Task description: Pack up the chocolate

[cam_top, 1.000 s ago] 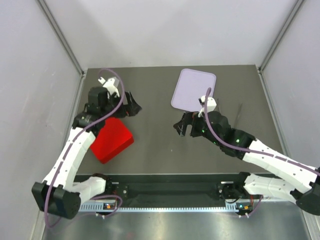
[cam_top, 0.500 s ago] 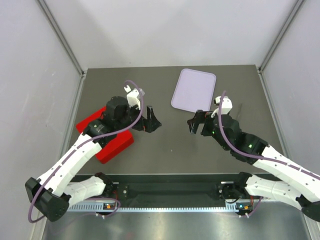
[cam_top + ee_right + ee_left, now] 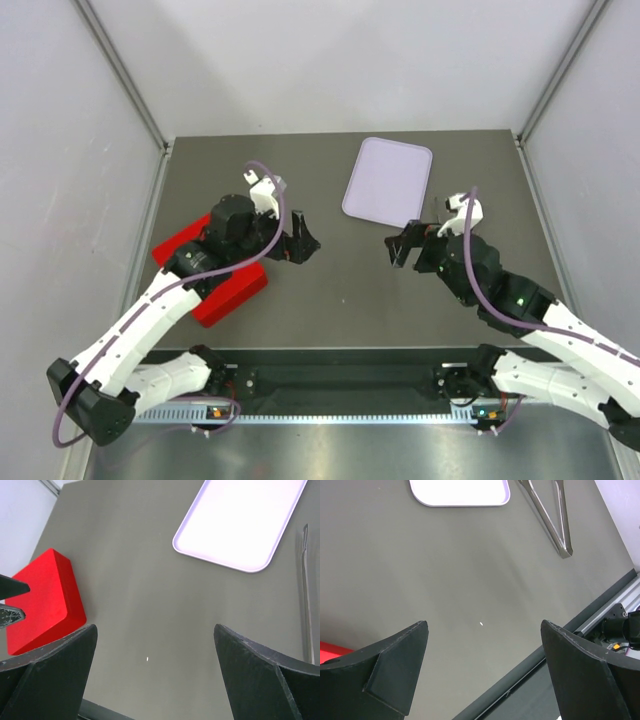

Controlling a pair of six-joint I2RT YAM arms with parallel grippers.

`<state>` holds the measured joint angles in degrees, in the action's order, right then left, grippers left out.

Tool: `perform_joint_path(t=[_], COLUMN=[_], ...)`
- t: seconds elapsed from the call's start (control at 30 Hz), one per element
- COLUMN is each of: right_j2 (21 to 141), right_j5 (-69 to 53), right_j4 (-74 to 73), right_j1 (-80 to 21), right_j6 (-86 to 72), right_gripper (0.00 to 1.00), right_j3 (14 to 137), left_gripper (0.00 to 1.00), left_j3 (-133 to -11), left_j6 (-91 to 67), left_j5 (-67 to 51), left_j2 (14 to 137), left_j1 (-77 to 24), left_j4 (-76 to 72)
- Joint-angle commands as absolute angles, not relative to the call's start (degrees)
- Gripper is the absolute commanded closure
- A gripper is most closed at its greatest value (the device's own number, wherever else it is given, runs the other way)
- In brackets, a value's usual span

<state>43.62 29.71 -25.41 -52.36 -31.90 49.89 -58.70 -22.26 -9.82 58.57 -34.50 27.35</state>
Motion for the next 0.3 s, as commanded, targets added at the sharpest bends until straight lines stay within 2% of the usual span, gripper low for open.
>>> perform_joint_path(t=[0.0, 0.27], right_j2=[41.9, 41.4], right_j5=[31.0, 32.0], right_j4=[-25.5, -26.0], right_j1=[-52.3, -52.3], right_j6=[-30.8, -30.3], right_gripper=[0.0, 0.0], right_j3=[50.4, 50.3], left_gripper=[0.01, 0.01], left_j3=[-60.3, -61.1], left_j6=[-20.7, -20.2], left_j5=[-8.5, -6.9], left_j2=[56.5, 55.1], left_j1=[-34.7, -34.7], left_j4=[26.6, 27.2])
